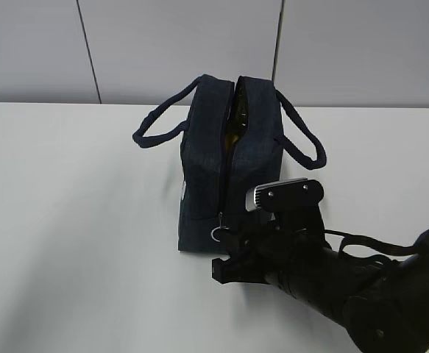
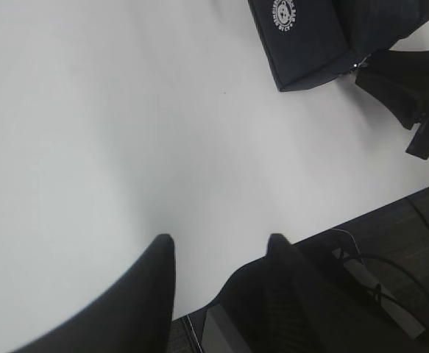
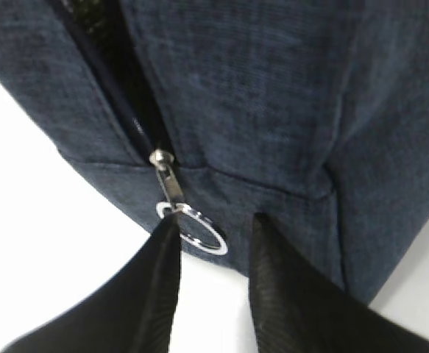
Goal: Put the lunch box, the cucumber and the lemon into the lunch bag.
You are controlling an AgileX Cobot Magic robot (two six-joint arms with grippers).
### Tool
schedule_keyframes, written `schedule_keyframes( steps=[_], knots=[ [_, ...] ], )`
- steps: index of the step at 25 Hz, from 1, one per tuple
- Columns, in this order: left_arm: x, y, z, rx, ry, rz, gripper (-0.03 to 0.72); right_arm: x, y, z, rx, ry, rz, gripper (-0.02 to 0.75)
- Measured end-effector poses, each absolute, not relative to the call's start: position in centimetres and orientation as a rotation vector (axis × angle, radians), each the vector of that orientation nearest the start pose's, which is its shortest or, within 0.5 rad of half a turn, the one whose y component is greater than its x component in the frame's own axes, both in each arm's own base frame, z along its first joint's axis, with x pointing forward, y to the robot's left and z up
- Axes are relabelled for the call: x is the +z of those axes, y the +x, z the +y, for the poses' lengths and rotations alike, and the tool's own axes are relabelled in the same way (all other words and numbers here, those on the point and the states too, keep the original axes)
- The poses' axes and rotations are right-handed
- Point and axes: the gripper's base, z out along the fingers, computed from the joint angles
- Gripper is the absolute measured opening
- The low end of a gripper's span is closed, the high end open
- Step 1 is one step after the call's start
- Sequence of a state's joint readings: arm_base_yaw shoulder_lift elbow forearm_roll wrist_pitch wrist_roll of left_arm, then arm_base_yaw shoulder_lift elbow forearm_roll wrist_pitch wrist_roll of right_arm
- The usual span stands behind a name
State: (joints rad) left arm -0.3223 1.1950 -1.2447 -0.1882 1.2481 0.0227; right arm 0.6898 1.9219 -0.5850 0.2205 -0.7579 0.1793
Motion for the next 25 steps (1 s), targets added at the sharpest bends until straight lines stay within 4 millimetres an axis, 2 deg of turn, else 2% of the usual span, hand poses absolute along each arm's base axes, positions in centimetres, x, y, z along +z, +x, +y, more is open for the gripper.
schedule_keyframes(
  steps=[10,17,25],
  knots=[
    [37.6,20.1,-8.4,-0.354,0.438,2.659,0.275,10.1,24.9,18.8,0.450,-0.318,2.073,0.243],
    [37.6,20.1,-8.4,-0.354,0.438,2.659,0.275,10.1,24.3,19.8,0.472,-0.583,2.012,0.243],
    [37.6,20.1,-8.4,-0.354,0.438,2.659,0.275,10.2,24.4,19.8,0.471,-0.574,1.996,0.243]
  ],
)
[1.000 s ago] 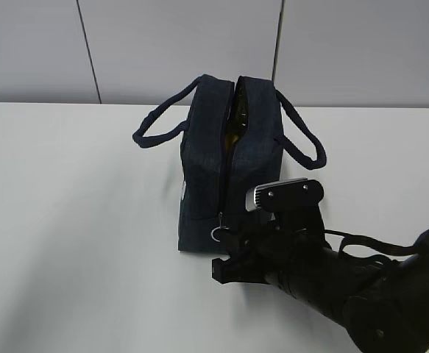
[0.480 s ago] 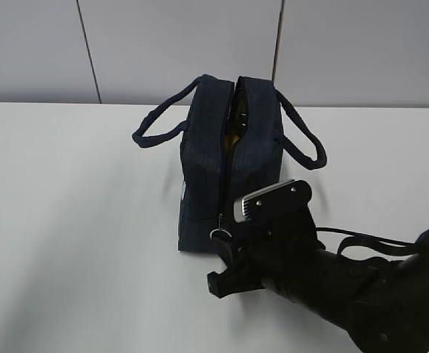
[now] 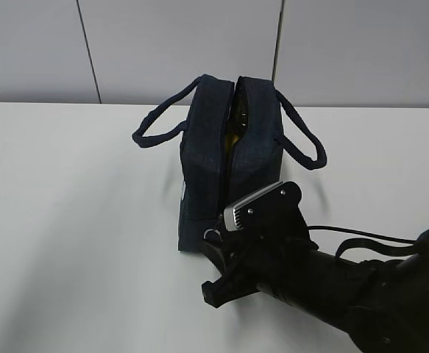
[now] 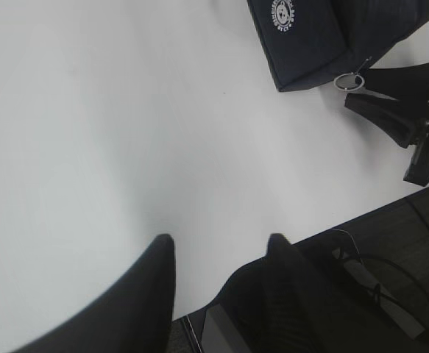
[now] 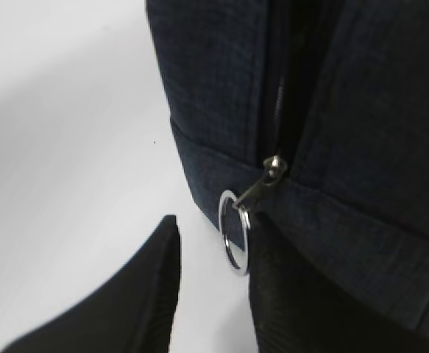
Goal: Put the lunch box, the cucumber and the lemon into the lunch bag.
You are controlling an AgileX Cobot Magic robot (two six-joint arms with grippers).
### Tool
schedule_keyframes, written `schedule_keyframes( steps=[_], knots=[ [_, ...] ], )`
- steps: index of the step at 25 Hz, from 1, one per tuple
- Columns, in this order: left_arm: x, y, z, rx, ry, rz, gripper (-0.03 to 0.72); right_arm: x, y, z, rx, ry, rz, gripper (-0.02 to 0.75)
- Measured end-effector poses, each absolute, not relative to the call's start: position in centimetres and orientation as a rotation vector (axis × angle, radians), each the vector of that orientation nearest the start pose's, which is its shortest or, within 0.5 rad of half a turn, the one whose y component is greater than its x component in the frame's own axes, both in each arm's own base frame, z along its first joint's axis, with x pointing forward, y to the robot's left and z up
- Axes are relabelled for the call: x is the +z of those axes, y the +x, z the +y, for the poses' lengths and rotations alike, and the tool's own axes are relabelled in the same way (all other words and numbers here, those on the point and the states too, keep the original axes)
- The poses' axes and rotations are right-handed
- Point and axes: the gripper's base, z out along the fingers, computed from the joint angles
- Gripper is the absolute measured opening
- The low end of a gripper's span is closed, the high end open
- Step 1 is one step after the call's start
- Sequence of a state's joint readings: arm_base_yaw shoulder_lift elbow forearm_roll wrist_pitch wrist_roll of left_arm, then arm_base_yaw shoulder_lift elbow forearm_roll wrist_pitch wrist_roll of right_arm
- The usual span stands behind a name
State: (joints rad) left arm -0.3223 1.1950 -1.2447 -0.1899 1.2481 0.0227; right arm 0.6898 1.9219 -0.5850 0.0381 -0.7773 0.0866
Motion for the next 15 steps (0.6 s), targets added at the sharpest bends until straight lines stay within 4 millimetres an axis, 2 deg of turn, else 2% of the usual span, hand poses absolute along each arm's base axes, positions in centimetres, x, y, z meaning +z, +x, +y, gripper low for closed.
schedule_keyframes(
  steps=[5,9,15],
  knots=[
    [37.6,20.1,-8.4,-0.354,0.438,2.659,0.275,10.4,24.5,19.9,0.471,-0.571,1.970,0.243],
    [37.6,20.1,-8.4,-0.354,0.438,2.659,0.275,9.5,24.4,19.8,0.439,-0.611,1.994,0.243],
    [37.6,20.1,-8.4,-0.354,0.438,2.659,0.275,9.3,24.5,19.8,0.433,-0.622,1.992,0.243]
  ],
)
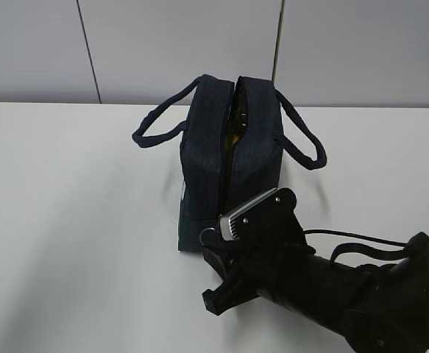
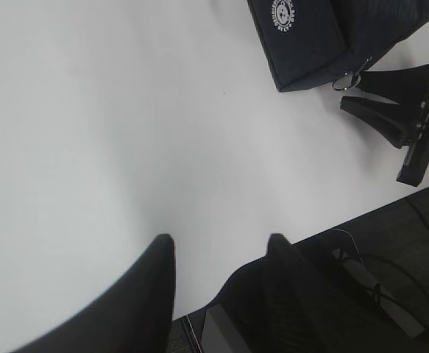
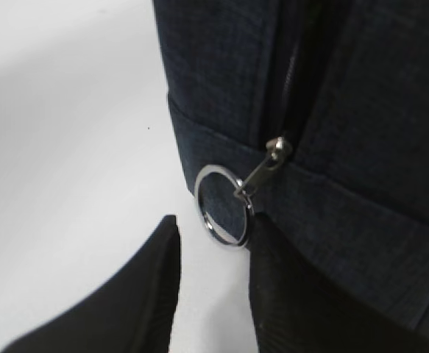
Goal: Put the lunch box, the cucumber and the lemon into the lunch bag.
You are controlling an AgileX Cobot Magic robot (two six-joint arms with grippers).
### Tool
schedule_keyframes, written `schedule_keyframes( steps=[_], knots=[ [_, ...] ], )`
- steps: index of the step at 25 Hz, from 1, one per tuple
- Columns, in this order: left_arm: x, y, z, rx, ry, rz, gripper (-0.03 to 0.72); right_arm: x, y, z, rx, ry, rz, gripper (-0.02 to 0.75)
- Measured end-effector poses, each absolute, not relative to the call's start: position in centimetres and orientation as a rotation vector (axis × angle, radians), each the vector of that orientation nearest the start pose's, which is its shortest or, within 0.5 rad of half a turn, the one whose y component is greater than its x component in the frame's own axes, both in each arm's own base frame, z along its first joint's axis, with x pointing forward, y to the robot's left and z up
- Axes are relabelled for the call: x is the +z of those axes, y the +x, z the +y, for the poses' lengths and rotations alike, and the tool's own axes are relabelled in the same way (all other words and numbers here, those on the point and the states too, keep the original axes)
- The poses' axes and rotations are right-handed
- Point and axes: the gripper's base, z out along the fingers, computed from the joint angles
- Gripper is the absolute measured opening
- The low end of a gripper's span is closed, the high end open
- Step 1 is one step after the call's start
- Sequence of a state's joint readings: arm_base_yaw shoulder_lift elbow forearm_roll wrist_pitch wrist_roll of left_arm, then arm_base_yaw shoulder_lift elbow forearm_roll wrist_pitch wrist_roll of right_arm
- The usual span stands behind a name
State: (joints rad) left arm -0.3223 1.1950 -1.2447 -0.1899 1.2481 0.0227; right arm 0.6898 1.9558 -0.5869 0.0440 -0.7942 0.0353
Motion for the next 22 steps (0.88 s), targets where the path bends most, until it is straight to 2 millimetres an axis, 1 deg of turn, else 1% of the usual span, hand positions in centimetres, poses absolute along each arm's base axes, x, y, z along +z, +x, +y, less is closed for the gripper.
schedule_keyframes(
  steps=[3,7,9,16,22],
  knots=[
    [37.58,20.14,-8.44,-0.354,0.438,2.659,0.275,9.34,24.55,19.69,0.417,-0.609,1.994,0.243],
    [37.58,20.14,-8.44,-0.354,0.438,2.659,0.275,9.32,24.92,19.11,0.357,-0.535,2.011,0.243],
    [37.58,20.14,-8.44,-0.354,0.438,2.659,0.275,9.31,24.96,19.04,0.348,-0.529,2.012,0.243],
    [37.58,20.14,-8.44,-0.354,0.438,2.659,0.275,9.26,24.81,19.22,0.335,-0.607,1.996,0.243],
    [37.58,20.14,-8.44,-0.354,0.438,2.659,0.275,9.24,24.81,19.21,0.284,-0.689,1.966,0.243]
  ],
)
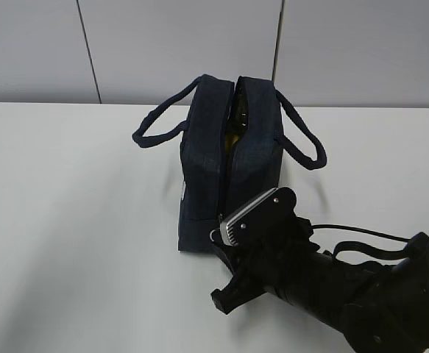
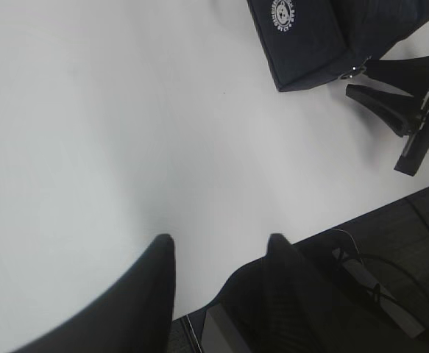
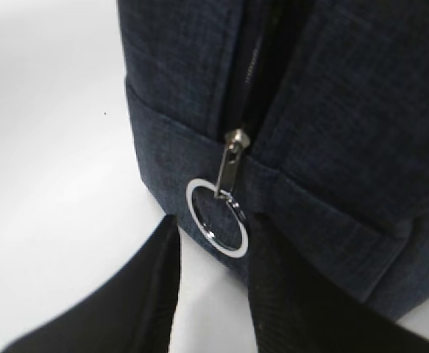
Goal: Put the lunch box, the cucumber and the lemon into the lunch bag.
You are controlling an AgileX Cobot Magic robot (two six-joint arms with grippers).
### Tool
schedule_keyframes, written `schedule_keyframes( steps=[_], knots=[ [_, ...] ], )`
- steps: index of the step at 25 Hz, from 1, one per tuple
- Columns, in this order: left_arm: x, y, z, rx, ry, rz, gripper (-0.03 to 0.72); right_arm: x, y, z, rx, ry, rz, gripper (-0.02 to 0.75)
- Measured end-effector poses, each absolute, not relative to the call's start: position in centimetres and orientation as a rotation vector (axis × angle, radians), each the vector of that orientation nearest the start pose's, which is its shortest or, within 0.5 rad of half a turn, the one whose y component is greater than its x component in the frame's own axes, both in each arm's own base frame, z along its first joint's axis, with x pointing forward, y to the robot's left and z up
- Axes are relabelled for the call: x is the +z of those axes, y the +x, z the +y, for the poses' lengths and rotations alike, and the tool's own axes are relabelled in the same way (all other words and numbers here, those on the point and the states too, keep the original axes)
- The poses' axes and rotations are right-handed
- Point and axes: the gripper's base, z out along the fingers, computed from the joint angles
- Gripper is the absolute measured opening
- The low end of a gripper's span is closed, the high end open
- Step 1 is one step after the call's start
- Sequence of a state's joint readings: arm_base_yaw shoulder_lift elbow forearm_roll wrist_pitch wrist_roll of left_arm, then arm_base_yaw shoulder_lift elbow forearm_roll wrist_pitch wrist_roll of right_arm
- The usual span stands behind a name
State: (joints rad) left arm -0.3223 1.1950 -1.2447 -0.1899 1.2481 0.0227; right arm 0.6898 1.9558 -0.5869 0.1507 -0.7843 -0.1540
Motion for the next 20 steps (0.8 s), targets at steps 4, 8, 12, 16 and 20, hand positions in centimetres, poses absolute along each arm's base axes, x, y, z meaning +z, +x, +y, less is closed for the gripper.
schedule_keyframes(
  steps=[4,8,12,16,20],
  knots=[
    [37.58,20.14,-8.44,-0.354,0.438,2.659,0.275,9.23,24.80,19.21,0.275,-0.703,1.962,0.243],
    [37.58,20.14,-8.44,-0.354,0.438,2.659,0.275,9.18,24.77,19.24,0.275,-0.713,1.960,0.243],
    [37.58,20.14,-8.44,-0.354,0.438,2.659,0.275,9.50,25.13,19.66,0.285,-0.723,1.937,0.243],
    [37.58,20.14,-8.44,-0.354,0.438,2.659,0.275,9.66,25.35,19.89,0.289,-0.725,1.931,0.243],
    [37.58,20.14,-8.44,-0.354,0.438,2.659,0.275,9.54,25.38,19.93,0.287,-0.730,1.943,0.243]
  ],
)
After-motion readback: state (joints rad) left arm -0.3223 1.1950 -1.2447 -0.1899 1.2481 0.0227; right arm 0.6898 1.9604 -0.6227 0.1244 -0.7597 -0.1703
